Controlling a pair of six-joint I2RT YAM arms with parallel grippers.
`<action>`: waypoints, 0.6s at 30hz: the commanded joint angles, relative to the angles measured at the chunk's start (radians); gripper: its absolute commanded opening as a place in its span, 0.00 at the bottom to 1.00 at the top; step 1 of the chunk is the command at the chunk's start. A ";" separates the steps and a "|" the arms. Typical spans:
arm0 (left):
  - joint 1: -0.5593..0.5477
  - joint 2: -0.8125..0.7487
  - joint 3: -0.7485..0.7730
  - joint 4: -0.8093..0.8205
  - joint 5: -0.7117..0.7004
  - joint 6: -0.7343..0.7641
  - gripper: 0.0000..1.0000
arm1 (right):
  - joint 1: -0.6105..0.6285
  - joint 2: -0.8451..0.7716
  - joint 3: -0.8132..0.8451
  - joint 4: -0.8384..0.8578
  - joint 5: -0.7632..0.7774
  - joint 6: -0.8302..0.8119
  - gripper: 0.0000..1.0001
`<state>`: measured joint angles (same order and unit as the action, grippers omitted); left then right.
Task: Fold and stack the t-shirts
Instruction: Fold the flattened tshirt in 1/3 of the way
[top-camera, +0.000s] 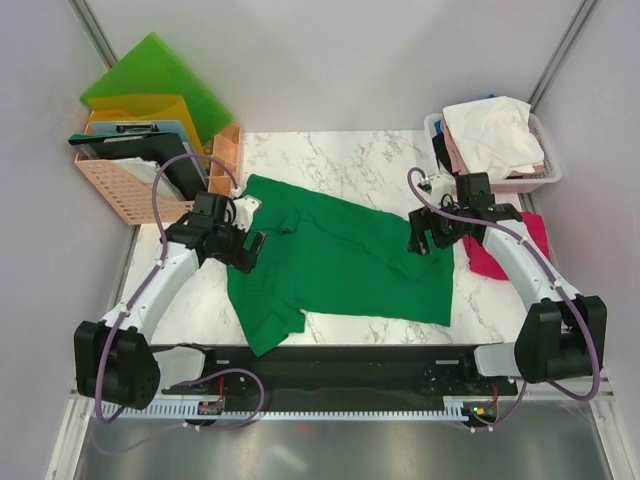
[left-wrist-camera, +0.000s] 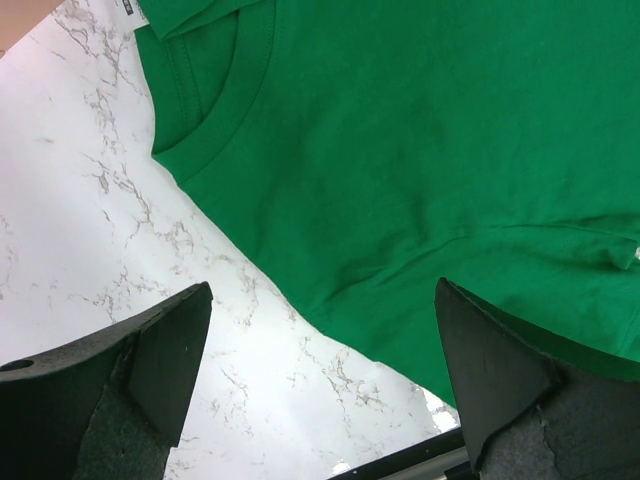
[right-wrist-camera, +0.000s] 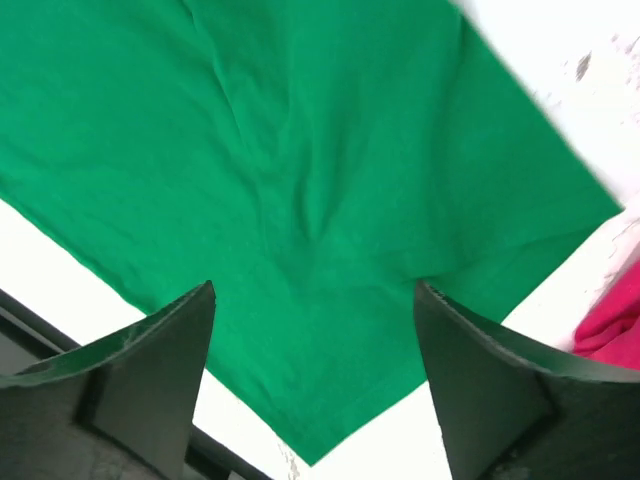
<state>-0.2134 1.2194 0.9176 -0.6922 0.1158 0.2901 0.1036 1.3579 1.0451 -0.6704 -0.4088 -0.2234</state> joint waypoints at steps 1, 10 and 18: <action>0.000 -0.024 0.024 0.026 0.025 0.035 0.99 | 0.002 -0.054 -0.028 -0.012 -0.025 -0.037 0.88; 0.000 -0.049 -0.011 0.025 0.013 0.052 0.99 | -0.005 -0.062 -0.025 0.018 0.119 -0.037 0.86; 0.002 -0.047 -0.016 0.026 0.027 0.047 0.99 | -0.048 0.153 -0.005 0.115 0.142 0.062 0.82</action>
<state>-0.2134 1.1961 0.9092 -0.6926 0.1158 0.3027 0.0696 1.4509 1.0122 -0.6209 -0.2985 -0.2104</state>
